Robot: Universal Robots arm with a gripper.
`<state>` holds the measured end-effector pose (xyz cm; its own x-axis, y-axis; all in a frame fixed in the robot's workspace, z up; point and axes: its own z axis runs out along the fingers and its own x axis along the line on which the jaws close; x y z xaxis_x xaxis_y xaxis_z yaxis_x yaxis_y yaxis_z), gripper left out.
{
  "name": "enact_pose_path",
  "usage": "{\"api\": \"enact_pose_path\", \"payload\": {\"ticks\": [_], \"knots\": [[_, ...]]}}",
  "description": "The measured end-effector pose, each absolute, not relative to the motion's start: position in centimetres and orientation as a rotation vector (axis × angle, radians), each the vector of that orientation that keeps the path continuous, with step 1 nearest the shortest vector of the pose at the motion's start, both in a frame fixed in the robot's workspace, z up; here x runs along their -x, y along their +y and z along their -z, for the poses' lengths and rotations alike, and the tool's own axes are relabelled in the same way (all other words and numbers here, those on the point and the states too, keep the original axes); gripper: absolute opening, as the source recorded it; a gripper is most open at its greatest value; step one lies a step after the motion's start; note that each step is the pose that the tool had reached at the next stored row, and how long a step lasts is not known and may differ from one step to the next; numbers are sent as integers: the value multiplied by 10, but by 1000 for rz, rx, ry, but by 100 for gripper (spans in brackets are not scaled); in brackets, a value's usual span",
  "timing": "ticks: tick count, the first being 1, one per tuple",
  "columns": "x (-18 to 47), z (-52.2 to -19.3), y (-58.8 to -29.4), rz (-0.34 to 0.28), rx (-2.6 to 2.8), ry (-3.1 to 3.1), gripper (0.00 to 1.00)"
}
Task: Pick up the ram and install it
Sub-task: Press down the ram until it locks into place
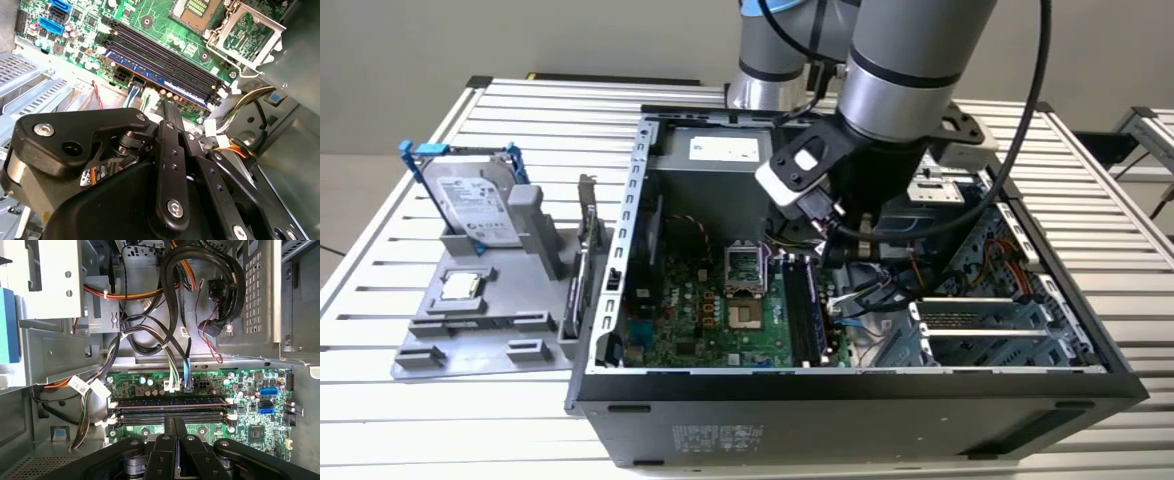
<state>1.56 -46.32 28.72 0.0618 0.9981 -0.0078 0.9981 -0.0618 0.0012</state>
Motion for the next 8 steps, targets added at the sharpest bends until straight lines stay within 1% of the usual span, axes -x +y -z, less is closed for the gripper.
{"api": "enact_pose_path", "payload": {"ticks": [8], "knots": [[-16,-289,-463,8,-2285,2147,0]]}}
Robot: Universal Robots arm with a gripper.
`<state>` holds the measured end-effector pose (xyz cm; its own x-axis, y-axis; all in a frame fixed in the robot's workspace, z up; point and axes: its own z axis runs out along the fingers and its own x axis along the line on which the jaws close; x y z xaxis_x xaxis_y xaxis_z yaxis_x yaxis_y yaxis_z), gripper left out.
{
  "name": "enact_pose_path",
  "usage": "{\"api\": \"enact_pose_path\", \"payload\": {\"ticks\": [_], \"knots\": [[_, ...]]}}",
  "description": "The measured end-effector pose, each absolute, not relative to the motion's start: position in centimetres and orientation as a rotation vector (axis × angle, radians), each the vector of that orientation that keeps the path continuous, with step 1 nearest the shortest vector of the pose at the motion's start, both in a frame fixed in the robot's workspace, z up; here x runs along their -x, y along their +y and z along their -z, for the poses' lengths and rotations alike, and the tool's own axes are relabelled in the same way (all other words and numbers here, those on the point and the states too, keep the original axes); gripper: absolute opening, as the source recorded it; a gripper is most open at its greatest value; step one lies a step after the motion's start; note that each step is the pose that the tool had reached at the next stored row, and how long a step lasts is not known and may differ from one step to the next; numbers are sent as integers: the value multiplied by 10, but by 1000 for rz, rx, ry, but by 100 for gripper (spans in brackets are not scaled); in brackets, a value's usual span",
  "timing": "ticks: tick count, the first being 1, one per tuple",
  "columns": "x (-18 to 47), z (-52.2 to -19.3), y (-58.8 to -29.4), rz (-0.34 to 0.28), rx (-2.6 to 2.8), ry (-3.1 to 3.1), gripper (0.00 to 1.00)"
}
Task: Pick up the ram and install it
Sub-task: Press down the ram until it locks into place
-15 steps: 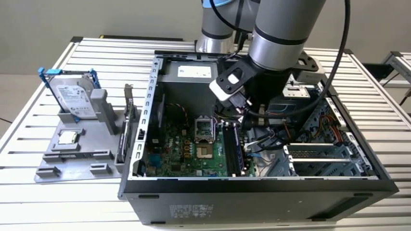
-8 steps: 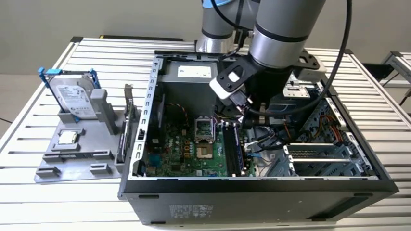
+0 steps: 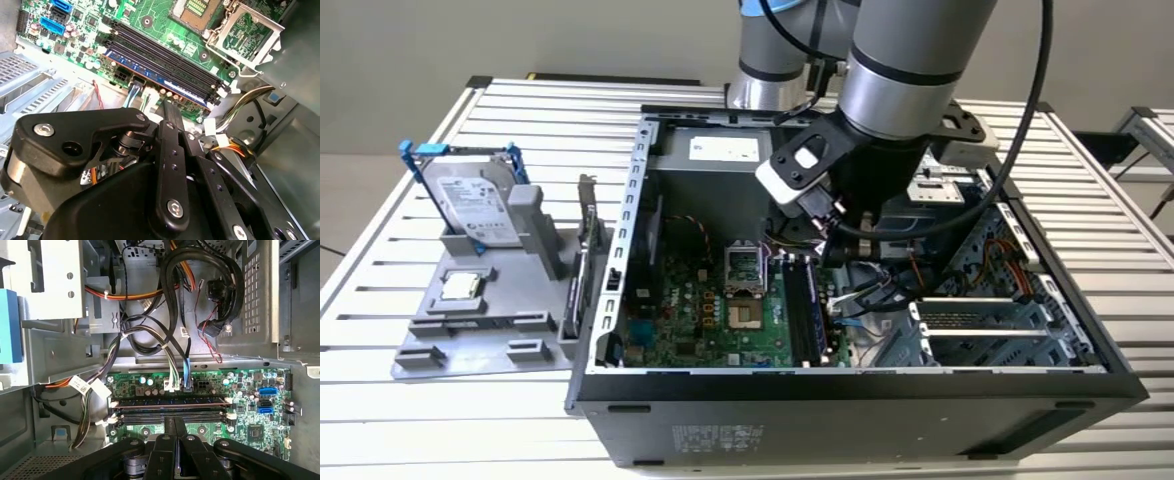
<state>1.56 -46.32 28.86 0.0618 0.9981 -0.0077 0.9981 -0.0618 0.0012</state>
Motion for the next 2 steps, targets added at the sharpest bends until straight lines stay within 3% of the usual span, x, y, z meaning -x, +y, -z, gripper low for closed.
{"api": "enact_pose_path", "payload": {"ticks": [2], "knots": [[-16,-289,-463,8,-2285,2147,0]]}}
